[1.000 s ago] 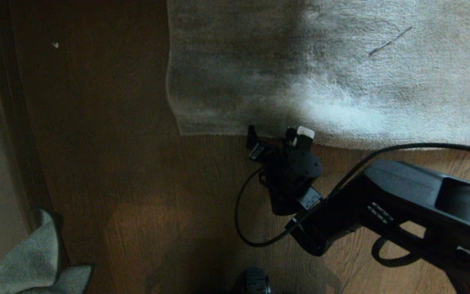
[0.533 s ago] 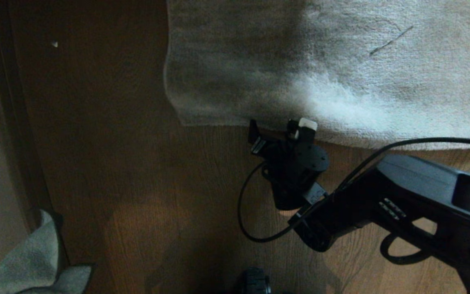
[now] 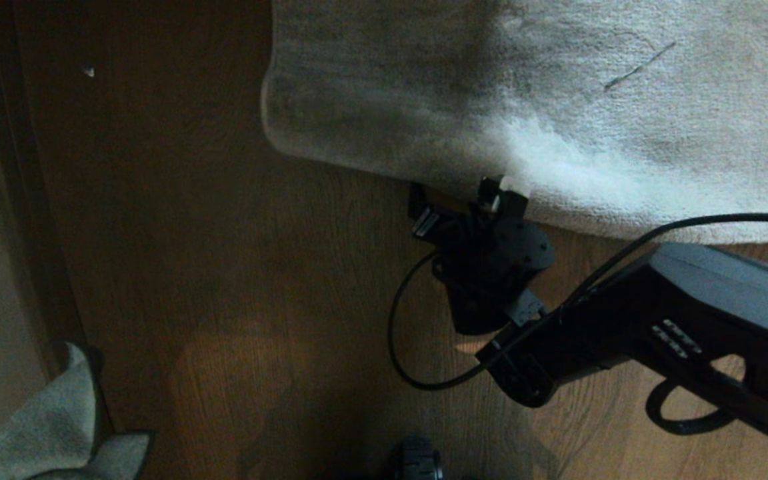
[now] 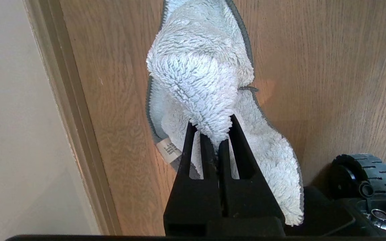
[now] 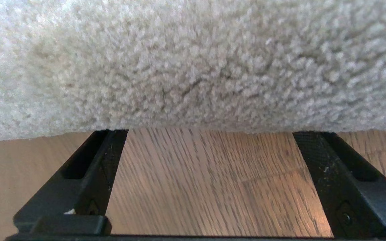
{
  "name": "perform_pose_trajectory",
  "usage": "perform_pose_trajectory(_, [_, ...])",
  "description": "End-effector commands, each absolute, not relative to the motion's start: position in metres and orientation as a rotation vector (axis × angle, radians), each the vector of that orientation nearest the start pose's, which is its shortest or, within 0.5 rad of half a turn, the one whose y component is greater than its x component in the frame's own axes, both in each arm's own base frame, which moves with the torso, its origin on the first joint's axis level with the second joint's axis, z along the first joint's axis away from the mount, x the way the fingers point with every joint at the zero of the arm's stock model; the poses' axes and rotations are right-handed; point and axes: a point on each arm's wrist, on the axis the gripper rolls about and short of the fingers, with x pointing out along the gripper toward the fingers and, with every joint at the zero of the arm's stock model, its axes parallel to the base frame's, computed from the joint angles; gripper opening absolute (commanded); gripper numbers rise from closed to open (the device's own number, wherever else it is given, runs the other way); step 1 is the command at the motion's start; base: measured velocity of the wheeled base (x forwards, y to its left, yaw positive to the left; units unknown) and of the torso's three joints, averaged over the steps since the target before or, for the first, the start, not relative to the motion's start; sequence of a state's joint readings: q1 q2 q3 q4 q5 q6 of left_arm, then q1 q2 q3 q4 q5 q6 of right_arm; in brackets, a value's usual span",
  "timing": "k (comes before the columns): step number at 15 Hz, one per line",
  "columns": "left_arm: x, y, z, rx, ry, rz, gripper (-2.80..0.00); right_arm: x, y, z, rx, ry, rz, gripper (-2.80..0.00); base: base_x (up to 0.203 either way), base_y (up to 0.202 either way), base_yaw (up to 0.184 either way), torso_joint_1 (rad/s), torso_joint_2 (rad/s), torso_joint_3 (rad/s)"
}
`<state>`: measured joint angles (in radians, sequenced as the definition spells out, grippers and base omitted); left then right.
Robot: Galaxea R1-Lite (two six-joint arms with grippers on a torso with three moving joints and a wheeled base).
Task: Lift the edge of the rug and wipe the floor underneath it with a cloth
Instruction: Lift up the carpet
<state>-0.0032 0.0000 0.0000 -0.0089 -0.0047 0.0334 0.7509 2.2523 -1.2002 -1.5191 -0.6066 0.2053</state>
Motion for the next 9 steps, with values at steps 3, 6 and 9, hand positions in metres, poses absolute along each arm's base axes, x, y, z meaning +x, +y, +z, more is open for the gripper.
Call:
perform_pose_trajectory(3, [-0.023, 0.000, 0.076, 0.034, -0.009, -0.008, -2.80, 0.312, 0.283, 0.165, 0.493, -0.330, 0.195, 0.00, 0.000, 0.000, 0.000, 0.000, 0.00, 0.000])
perform_pose_trajectory(6, [-0.023, 0.000, 0.076, 0.034, -0.009, -0.008, -2.80, 0.304, 0.276, 0.151, 0.440, -0.273, 0.188, 0.00, 0.000, 0.000, 0.000, 0.000, 0.00, 0.000])
perform_pose_trajectory(9, [-0.023, 0.000, 0.076, 0.034, -0.009, -0.008, -2.80, 0.296, 0.264, 0.146, 0.402, -0.238, 0.175, 0.00, 0.000, 0.000, 0.000, 0.000, 0.00, 0.000])
